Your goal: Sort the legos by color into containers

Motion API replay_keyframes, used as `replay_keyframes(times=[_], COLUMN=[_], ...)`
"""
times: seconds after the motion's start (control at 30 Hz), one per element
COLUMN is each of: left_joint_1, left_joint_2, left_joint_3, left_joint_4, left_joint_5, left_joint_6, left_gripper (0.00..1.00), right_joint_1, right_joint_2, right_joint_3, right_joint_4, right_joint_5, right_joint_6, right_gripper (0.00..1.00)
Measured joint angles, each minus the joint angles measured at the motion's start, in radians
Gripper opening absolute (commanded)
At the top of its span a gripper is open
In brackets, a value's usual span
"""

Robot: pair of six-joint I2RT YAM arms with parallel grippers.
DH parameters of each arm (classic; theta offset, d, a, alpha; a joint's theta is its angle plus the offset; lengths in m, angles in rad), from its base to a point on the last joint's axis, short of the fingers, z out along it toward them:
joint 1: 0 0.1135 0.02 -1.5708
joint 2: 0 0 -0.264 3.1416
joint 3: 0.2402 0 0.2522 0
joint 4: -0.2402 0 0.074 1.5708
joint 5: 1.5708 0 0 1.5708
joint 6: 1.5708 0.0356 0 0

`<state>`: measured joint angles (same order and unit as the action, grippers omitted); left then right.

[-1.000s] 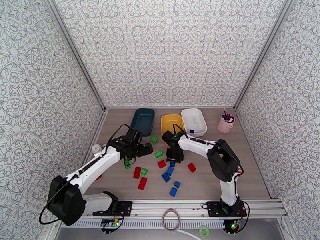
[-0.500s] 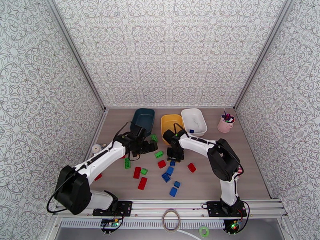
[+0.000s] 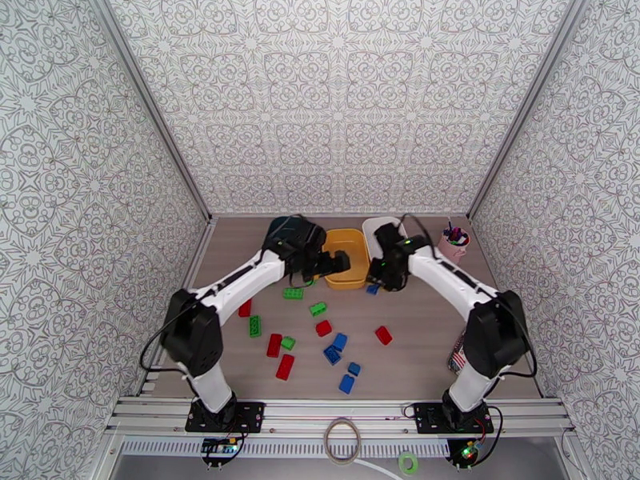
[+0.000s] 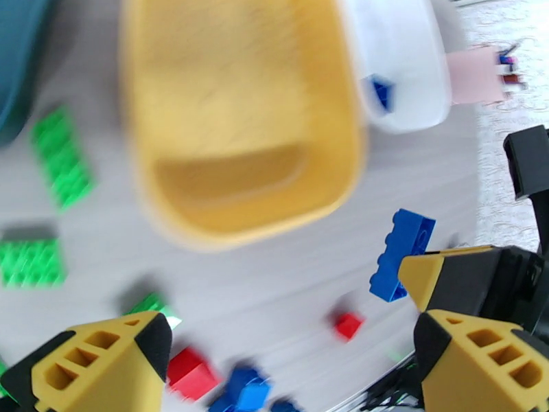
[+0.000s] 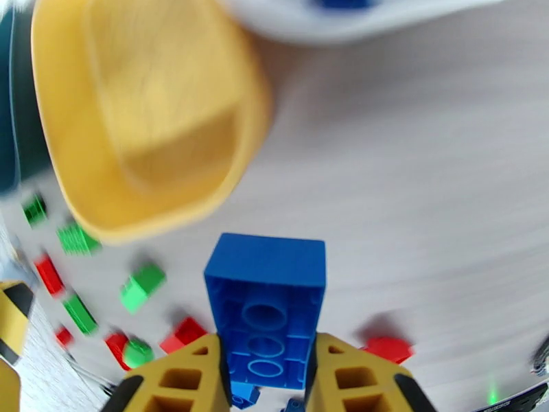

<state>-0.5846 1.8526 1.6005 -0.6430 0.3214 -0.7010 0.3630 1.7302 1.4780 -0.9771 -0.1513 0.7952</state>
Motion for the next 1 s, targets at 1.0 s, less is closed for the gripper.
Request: replay_keyframes(times=[1.0], left_joint_1=[-0.014], left_joint_2=[-0.129], left_joint_3=[-0.016], left_joint_4=[-0.125], left_joint_5=[-0.148], left_joint_6=[-0.001], left_gripper=[0.99], right_joint_1=[-0.238], right_joint_2=[0.432], right_joint_3=[0.649], right_joint_4=[-0.156], right_joint_5=[-0.077], right_joint_6=[-0.106], right_gripper=[0.51])
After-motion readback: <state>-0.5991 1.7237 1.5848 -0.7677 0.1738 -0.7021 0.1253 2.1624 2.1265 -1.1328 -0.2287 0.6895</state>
